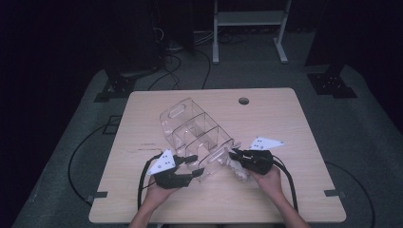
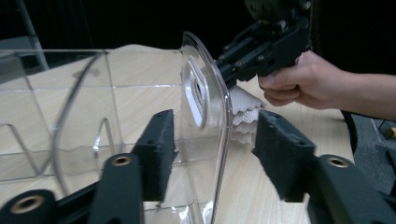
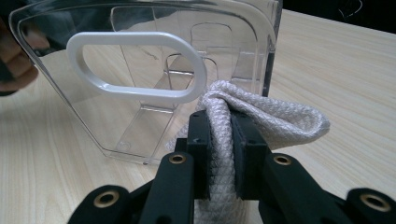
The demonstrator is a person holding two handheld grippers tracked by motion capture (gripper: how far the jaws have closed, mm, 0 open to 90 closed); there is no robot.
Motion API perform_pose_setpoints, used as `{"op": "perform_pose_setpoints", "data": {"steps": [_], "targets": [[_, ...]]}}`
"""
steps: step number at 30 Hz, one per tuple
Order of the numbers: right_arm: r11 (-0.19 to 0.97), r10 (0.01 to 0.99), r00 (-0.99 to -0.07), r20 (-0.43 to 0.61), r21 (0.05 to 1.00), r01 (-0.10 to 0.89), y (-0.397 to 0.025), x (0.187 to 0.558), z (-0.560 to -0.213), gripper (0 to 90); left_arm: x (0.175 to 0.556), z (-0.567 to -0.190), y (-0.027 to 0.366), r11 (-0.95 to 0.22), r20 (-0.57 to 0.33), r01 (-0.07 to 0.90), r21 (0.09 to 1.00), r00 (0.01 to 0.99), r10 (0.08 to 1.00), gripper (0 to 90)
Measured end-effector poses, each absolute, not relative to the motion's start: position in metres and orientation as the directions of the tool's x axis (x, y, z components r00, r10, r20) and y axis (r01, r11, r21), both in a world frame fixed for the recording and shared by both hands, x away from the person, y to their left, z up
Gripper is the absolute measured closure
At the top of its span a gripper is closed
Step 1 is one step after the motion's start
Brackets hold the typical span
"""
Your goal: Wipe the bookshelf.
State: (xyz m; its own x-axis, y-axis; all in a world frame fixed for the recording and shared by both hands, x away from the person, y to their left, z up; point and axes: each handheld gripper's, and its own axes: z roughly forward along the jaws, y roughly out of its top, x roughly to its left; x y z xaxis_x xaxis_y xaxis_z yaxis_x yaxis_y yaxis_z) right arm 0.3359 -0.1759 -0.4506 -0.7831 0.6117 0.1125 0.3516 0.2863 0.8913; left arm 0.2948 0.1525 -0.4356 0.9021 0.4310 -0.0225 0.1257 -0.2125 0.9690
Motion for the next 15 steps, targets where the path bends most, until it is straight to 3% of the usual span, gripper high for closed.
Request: {"op": "perform_pose_setpoints", "data": {"steps": [6, 15], "targets": [[0.290, 0.612, -0.783, 0.109, 0.891, 0.351, -0.176, 0.336, -0.451, 78.7, 0.300, -0.428, 0.167, -0.185, -0.025, 0.131, 0.974, 0.874, 0.486, 35.4], [0.298, 0.611, -0.784, 0.104, 0.888, 0.350, -0.177, 0.335, -0.451, 78.6, 0.317, -0.430, 0.172, -0.247, 0.027, 0.154, 0.957, 0.798, 0.603, 17.8]]}}
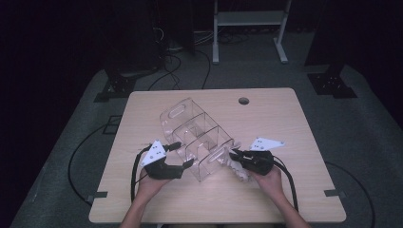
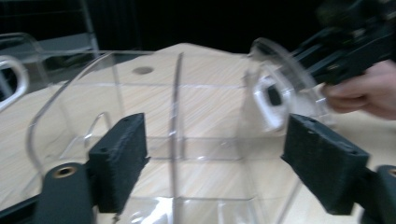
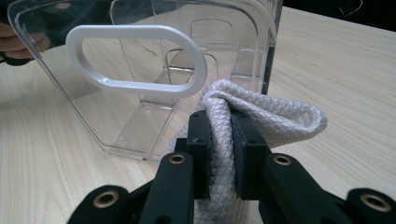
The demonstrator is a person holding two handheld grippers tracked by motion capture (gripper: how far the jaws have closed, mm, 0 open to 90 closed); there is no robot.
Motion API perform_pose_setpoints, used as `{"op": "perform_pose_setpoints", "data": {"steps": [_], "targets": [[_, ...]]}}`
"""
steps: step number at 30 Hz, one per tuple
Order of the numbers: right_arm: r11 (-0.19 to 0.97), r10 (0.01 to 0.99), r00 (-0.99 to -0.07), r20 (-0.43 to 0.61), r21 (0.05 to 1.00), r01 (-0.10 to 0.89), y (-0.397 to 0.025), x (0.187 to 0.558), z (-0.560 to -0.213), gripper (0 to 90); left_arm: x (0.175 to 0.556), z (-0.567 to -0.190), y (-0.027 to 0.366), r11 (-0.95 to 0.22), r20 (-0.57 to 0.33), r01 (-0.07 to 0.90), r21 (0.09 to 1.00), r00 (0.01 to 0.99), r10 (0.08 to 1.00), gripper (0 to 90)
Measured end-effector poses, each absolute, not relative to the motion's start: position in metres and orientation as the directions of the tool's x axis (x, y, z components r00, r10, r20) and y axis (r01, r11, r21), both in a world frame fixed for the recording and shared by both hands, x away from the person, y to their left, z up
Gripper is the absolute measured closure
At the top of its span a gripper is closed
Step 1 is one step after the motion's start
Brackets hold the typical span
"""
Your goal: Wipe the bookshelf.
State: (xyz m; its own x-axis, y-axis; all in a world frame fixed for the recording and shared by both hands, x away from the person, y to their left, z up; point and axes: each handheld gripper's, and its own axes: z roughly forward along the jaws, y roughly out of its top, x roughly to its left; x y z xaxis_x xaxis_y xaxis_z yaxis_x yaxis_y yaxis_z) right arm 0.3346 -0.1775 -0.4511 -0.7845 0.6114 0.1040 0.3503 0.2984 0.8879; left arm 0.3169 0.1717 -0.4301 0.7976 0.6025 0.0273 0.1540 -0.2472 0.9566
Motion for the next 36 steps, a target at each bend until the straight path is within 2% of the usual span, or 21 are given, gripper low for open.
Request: {"op": "perform_pose_setpoints", "data": {"steps": [3, 9, 25, 33, 36], "targets": [[0.302, 0.612, -0.784, 0.103, 0.886, 0.353, -0.179, 0.334, -0.450, 78.6, 0.321, -0.429, 0.172, -0.267, 0.048, 0.159, 0.950, 0.774, 0.632, 9.8], [0.298, 0.612, -0.784, 0.101, 0.889, 0.347, -0.181, 0.332, -0.448, 78.6, 0.335, -0.427, 0.176, -0.253, 0.042, 0.170, 0.952, 0.749, 0.661, 4.8], [0.301, 0.604, -0.791, 0.098, 0.891, 0.340, -0.181, 0.329, -0.446, 78.6, 0.361, -0.444, 0.183, -0.227, -0.010, 0.238, 0.944, 0.711, 0.704, 2.7], [0.300, 0.608, -0.788, 0.098, 0.890, 0.343, -0.181, 0.330, -0.446, 78.6, 0.369, -0.451, 0.179, -0.226, -0.022, 0.234, 0.946, 0.738, 0.675, 2.4], [0.299, 0.607, -0.789, 0.097, 0.892, 0.340, -0.181, 0.332, -0.445, 78.5, 0.371, -0.454, 0.178, -0.229, -0.022, 0.234, 0.945, 0.742, 0.670, 5.1]]}}
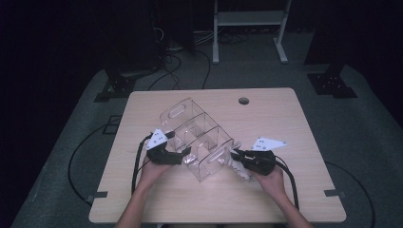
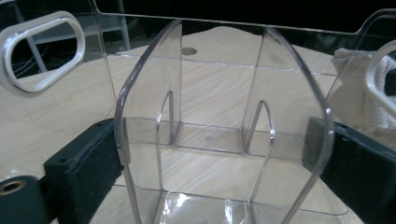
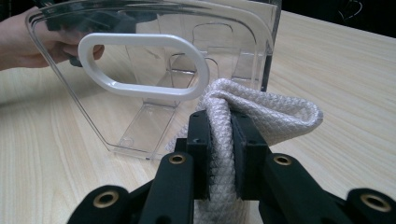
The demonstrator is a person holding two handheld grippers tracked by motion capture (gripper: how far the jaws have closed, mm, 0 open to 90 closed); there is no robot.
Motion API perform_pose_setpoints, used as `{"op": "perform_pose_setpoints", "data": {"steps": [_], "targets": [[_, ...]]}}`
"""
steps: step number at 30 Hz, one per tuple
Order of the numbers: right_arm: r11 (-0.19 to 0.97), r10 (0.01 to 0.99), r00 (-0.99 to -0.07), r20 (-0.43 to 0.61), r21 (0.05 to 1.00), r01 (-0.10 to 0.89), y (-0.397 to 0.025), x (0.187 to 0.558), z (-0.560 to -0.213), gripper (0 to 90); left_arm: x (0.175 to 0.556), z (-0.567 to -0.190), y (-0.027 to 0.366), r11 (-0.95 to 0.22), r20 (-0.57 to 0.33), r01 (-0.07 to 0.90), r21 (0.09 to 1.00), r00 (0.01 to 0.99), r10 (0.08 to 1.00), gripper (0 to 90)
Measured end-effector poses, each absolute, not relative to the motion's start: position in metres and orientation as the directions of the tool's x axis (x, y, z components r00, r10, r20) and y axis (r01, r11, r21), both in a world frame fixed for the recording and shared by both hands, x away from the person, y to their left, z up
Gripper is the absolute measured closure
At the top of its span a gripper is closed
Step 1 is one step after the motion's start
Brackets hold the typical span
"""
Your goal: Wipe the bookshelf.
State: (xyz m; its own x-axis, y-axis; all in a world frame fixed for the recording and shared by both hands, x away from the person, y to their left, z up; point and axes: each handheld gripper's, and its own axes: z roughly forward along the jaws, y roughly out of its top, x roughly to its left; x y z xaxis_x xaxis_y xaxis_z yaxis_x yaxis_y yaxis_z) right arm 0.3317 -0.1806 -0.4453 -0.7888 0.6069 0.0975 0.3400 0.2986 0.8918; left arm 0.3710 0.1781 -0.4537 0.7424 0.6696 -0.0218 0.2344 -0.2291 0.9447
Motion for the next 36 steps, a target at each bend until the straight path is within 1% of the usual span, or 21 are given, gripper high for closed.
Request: {"op": "perform_pose_setpoints", "data": {"steps": [8, 16, 18, 23, 25, 29, 34, 36], "targets": [[0.289, 0.615, -0.783, 0.096, 0.896, 0.337, -0.180, 0.332, -0.443, 78.6, 0.363, -0.451, 0.174, -0.262, -0.010, 0.241, 0.935, 0.753, 0.658, 8.3], [0.259, 0.622, -0.781, 0.056, 0.927, 0.272, -0.190, 0.324, -0.418, 78.6, 0.344, -0.451, 0.166, -0.257, -0.003, 0.247, 0.934, 0.728, 0.686, 8.9], [0.259, 0.624, -0.780, 0.050, 0.928, 0.267, -0.191, 0.323, -0.421, 78.5, 0.339, -0.450, 0.165, -0.262, 0.006, 0.242, 0.934, 0.722, 0.691, 8.9], [0.273, 0.638, -0.766, 0.075, 0.908, 0.317, -0.195, 0.328, -0.440, 78.5, 0.333, -0.452, 0.164, -0.249, 0.005, 0.239, 0.938, 0.712, 0.702, 8.8], [0.270, 0.643, -0.762, 0.077, 0.909, 0.319, -0.195, 0.326, -0.438, 78.4, 0.332, -0.452, 0.163, -0.249, 0.005, 0.241, 0.938, 0.710, 0.704, 8.8], [0.259, 0.639, -0.768, 0.050, 0.925, 0.277, -0.194, 0.323, -0.428, 78.4, 0.330, -0.453, 0.163, -0.242, -0.001, 0.244, 0.939, 0.707, 0.707, 8.8], [0.242, 0.643, -0.761, 0.088, 0.919, 0.311, -0.197, 0.327, -0.436, 78.3, 0.328, -0.452, 0.162, -0.244, 0.006, 0.240, 0.940, 0.701, 0.713, 8.7], [0.250, 0.643, -0.763, 0.068, 0.923, 0.293, -0.196, 0.324, -0.433, 78.3, 0.327, -0.453, 0.162, -0.241, 0.004, 0.240, 0.941, 0.700, 0.714, 8.7]]}}
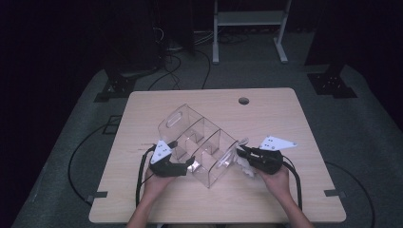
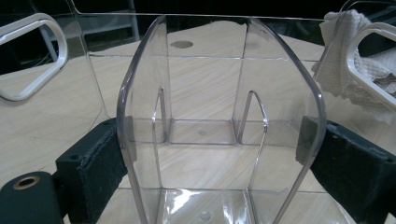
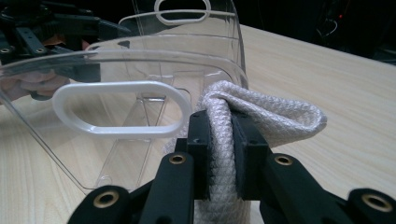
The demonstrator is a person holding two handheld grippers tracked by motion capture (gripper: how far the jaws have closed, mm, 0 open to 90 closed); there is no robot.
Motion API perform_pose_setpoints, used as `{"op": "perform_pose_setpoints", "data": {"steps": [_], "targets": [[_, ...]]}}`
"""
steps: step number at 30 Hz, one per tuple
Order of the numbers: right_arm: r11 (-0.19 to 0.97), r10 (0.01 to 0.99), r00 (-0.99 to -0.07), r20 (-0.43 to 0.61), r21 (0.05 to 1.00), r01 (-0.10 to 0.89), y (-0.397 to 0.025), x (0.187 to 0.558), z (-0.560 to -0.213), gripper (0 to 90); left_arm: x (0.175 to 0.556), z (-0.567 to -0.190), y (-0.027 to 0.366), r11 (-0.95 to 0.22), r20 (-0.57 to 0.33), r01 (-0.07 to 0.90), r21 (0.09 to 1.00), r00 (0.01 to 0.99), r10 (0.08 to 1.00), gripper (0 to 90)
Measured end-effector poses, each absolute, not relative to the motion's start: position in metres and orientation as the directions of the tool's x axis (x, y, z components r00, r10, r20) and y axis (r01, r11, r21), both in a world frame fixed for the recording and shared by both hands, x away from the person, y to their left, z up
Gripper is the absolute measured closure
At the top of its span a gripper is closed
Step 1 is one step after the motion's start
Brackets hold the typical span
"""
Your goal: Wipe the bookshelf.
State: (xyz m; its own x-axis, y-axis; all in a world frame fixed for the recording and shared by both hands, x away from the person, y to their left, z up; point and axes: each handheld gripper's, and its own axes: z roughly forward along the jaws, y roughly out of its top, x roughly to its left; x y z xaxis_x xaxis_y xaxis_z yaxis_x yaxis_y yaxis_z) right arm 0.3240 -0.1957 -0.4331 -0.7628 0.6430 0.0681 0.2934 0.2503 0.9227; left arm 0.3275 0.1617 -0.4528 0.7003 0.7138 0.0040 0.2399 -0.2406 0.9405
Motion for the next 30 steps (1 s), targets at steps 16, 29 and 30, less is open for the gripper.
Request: {"op": "perform_pose_setpoints", "data": {"steps": [16, 29, 30], "targets": [[0.234, 0.637, -0.766, 0.088, 0.925, 0.300, -0.194, 0.324, -0.425, 78.4, 0.327, -0.454, 0.161, -0.236, 0.006, 0.232, 0.944, 0.700, 0.714, 8.7], [0.253, 0.602, -0.794, 0.078, 0.926, 0.282, -0.186, 0.316, -0.422, 78.3, 0.327, -0.455, 0.162, -0.227, -0.002, 0.233, 0.946, 0.701, 0.713, 8.5], [0.258, 0.593, -0.802, 0.071, 0.927, 0.273, -0.182, 0.313, -0.421, 78.3, 0.327, -0.455, 0.162, -0.227, -0.002, 0.233, 0.946, 0.701, 0.713, 8.5]]}}
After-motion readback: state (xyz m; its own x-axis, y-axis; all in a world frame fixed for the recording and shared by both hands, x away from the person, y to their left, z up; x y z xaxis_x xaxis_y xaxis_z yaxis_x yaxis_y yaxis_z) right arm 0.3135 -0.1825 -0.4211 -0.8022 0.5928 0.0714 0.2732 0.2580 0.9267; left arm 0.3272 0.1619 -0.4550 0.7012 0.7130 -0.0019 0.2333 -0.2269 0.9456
